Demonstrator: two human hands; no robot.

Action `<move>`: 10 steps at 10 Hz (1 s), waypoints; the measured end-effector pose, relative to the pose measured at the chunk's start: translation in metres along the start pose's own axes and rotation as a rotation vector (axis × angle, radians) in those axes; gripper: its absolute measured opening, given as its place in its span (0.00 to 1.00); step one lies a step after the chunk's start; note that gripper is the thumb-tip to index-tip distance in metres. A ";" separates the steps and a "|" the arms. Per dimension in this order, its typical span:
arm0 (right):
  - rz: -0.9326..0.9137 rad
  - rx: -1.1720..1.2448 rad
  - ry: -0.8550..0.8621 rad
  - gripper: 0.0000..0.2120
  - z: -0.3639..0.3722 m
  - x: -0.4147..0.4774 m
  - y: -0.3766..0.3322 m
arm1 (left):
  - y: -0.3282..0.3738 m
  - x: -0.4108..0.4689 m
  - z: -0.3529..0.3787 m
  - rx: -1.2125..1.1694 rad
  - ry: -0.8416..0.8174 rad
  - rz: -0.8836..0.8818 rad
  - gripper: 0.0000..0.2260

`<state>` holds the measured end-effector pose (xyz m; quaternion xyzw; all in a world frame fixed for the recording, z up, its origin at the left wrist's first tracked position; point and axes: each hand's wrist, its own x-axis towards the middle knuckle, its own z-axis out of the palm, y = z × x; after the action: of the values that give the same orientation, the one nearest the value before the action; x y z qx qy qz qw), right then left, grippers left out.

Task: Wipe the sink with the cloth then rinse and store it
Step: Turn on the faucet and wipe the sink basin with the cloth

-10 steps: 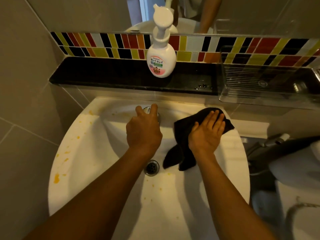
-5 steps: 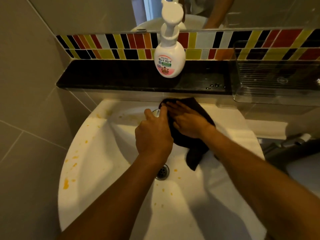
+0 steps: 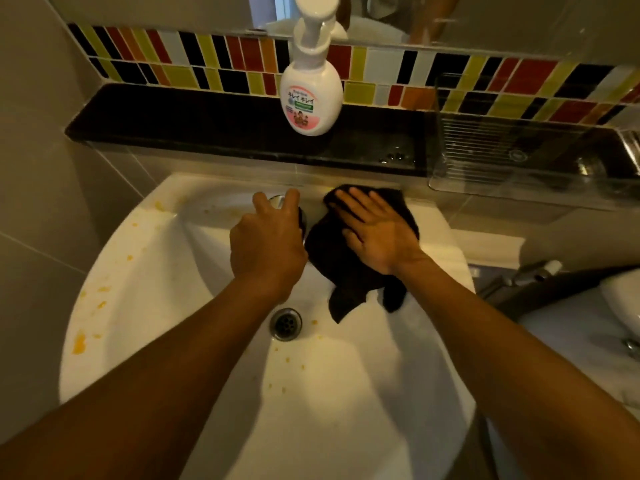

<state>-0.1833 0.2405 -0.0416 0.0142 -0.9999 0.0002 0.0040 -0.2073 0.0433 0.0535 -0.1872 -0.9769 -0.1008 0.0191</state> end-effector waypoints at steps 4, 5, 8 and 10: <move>0.765 0.155 0.016 0.30 0.008 -0.145 -0.019 | 0.002 -0.002 -0.002 -0.012 -0.035 0.019 0.30; 0.793 0.192 0.046 0.28 0.006 -0.136 -0.014 | 0.003 -0.006 -0.003 -0.036 -0.035 0.025 0.31; 0.098 0.224 0.050 0.27 -0.005 -0.002 -0.009 | 0.002 -0.003 -0.004 -0.045 -0.038 0.014 0.28; -0.073 0.352 0.010 0.25 -0.017 0.061 -0.052 | 0.004 0.002 0.001 -0.084 -0.047 -0.108 0.19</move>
<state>-0.2431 0.1865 -0.0239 0.0508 -0.9832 0.1752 0.0066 -0.2076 0.0474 0.0539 -0.1373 -0.9807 -0.1381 -0.0170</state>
